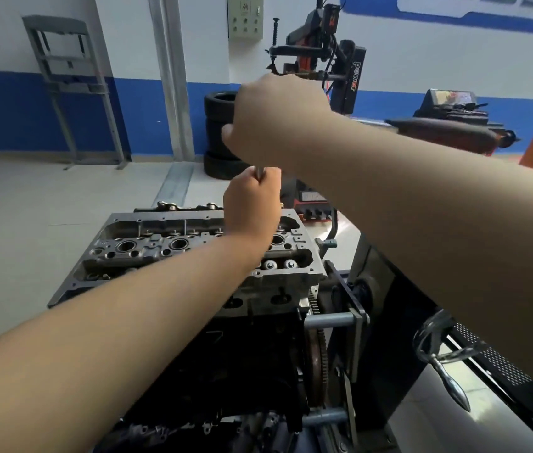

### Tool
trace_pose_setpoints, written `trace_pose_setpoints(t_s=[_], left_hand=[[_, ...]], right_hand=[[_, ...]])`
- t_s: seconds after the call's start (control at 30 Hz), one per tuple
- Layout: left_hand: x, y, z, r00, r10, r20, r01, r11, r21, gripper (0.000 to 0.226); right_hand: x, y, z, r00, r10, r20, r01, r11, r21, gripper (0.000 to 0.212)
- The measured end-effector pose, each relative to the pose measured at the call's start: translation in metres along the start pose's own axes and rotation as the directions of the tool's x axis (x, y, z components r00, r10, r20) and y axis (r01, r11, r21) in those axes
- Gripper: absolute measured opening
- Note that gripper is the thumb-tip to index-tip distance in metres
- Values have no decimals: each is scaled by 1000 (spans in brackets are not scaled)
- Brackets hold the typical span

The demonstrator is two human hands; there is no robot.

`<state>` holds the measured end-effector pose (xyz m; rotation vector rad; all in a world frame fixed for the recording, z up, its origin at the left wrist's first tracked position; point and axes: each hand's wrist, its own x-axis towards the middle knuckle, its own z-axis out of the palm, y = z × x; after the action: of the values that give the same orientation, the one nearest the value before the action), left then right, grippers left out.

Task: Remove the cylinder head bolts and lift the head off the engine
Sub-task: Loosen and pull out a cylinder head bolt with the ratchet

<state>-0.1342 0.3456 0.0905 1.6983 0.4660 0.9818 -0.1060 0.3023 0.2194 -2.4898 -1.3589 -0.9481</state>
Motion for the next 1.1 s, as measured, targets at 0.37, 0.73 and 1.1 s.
trace_pose_setpoints(t_s=[0.37,0.73,1.1], left_hand=[[25,-20,-36,795,50,604,87,977,-196,54],[4,-16,-19,970,-10,244,47,989,-143,38],[-18,-4,15,951,-163,-262,156,987,-47,50]], right_hand=[[-10,12,-1,954,-271,-132,293,933,206,44],[-12,-10,0,975,-175,-134,164,982,-92,28],[2,-14,2,1000,8,-17,-9,996,-89,22]])
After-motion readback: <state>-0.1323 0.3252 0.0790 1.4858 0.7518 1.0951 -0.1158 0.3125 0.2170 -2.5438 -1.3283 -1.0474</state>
